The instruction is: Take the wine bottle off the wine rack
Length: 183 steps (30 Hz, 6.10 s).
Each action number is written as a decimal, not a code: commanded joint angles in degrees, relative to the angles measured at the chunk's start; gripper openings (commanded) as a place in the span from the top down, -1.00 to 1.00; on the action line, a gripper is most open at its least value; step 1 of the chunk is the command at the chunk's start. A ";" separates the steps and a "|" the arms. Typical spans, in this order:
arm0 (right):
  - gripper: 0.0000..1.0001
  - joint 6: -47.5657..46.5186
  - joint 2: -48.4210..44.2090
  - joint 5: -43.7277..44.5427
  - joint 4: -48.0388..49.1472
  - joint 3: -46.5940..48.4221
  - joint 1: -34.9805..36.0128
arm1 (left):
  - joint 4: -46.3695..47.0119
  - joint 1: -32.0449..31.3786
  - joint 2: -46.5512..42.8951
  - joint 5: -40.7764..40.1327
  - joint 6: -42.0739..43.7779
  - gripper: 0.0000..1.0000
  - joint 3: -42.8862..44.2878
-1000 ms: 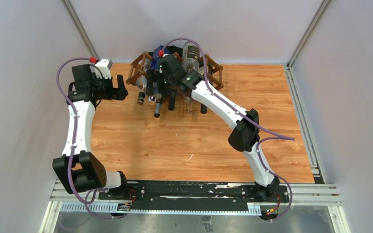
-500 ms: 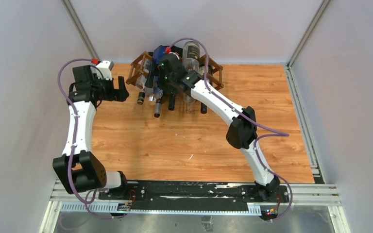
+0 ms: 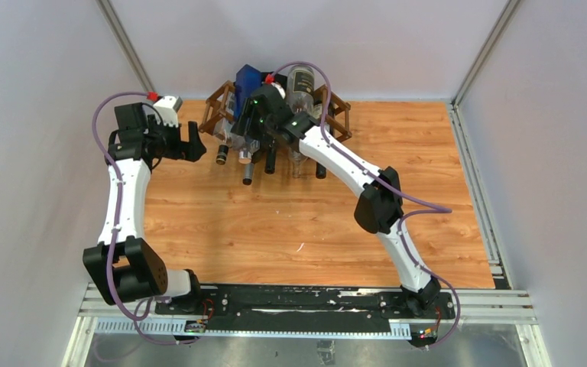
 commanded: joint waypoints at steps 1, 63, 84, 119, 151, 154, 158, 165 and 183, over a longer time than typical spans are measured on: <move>0.83 -2.84 -3.48 1.24 1.94 -0.46 -0.45 | -2.86 0.26 1.63 3.19 3.77 -1.00 2.66; 1.00 -29.25 -36.33 -46.96 -16.30 -27.90 6.32 | -15.07 -28.35 -27.21 8.39 78.83 -0.61 -16.81; -0.86 -32.05 -46.80 -32.74 -11.05 -33.54 4.09 | 3.92 -28.44 -35.01 19.73 74.77 1.00 -24.01; -0.97 -25.82 -59.81 -42.13 25.76 -48.40 -7.23 | 39.42 -29.34 -23.86 45.74 -24.02 1.00 -13.55; 1.00 -35.75 -63.80 -25.49 6.49 -46.63 -14.85 | -25.00 -25.73 -1.63 5.96 9.39 -1.00 19.62; 1.00 -38.53 -65.10 -19.58 2.52 -46.32 -18.24 | -25.00 -25.19 0.32 1.27 10.37 -1.00 22.07; 1.00 -41.94 -65.35 -8.62 0.38 -45.54 -19.99 | -24.91 -24.11 3.75 0.10 8.41 -1.00 25.18; 1.00 -45.43 -62.42 11.01 0.55 -45.24 -22.83 | -22.91 -22.28 8.02 0.16 5.15 -1.00 28.23; 1.00 -42.80 -39.56 17.11 21.89 -44.35 -32.68 | -20.26 -21.76 8.78 -5.29 2.51 -1.00 30.39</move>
